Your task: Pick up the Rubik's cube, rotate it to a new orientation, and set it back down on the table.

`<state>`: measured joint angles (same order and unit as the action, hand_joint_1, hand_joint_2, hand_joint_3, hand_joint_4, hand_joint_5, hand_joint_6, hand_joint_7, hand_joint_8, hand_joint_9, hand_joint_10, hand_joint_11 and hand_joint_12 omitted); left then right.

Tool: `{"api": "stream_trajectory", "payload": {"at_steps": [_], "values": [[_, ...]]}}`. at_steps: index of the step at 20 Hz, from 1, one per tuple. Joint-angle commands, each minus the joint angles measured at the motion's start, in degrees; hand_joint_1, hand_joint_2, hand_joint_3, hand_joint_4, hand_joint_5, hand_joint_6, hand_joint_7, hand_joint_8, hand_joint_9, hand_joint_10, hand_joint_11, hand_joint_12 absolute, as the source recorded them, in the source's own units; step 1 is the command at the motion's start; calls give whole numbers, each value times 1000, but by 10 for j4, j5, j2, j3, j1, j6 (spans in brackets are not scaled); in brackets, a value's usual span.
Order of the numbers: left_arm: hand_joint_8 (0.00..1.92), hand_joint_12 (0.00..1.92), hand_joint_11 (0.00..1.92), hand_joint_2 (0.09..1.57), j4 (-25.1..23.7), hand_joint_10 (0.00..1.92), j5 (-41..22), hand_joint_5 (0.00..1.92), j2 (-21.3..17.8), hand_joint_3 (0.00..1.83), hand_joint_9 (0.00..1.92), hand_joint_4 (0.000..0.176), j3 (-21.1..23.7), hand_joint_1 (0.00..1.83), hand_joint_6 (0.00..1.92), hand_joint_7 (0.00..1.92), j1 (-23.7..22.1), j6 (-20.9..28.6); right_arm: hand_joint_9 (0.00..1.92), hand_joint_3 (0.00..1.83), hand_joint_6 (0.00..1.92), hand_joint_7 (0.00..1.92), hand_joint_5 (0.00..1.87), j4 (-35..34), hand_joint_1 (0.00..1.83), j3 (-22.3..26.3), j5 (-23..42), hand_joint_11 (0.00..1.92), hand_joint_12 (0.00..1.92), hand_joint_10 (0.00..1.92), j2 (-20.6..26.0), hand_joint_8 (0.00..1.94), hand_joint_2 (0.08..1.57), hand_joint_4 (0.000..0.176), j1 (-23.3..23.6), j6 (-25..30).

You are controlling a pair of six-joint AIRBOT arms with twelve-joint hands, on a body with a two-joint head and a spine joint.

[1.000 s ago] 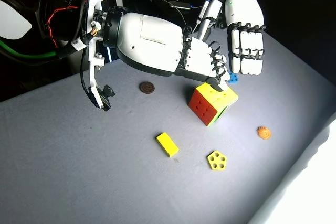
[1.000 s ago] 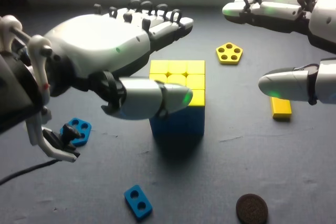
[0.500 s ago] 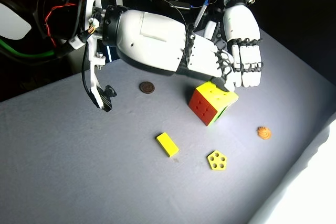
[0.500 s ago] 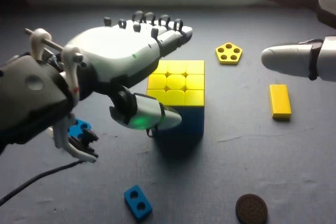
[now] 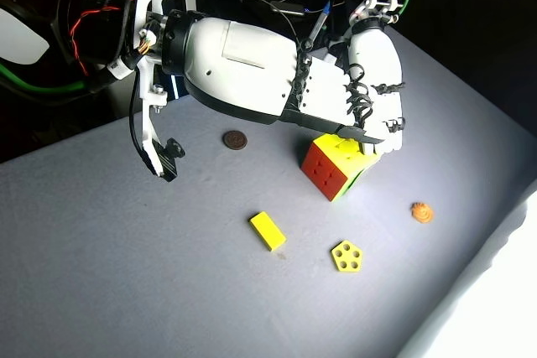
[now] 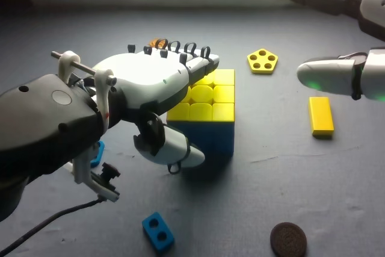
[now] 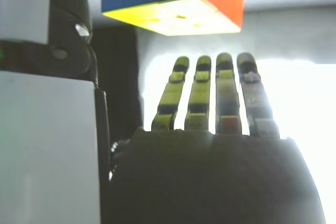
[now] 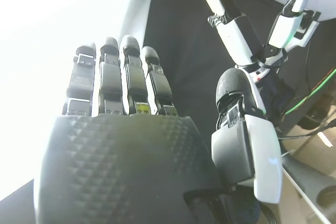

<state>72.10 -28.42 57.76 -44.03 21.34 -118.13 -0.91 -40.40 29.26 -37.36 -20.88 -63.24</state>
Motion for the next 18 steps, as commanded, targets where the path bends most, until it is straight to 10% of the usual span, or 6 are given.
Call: {"api": "stream_trajectory", "payload": {"at_steps": [1, 18], "values": [[0, 25, 34, 1022, -19, 0, -25, 0, 3, 5, 0, 0, -5, 859, 0, 0, -9, -4, 90, 1, 7, 122, 64, -3, 6, 1, 68, 0, 0, 10, 3, 0, 1264, 0, 6, -1], [0, 0, 0, 1003, 37, 0, -23, 0, 64, 0, 0, 0, -78, 930, 0, 0, -22, -70, 115, 0, 13, 142, 53, -3, 8, 7, 64, 3, 15, 16, 3, 11, 1278, 0, 4, -3]]}}
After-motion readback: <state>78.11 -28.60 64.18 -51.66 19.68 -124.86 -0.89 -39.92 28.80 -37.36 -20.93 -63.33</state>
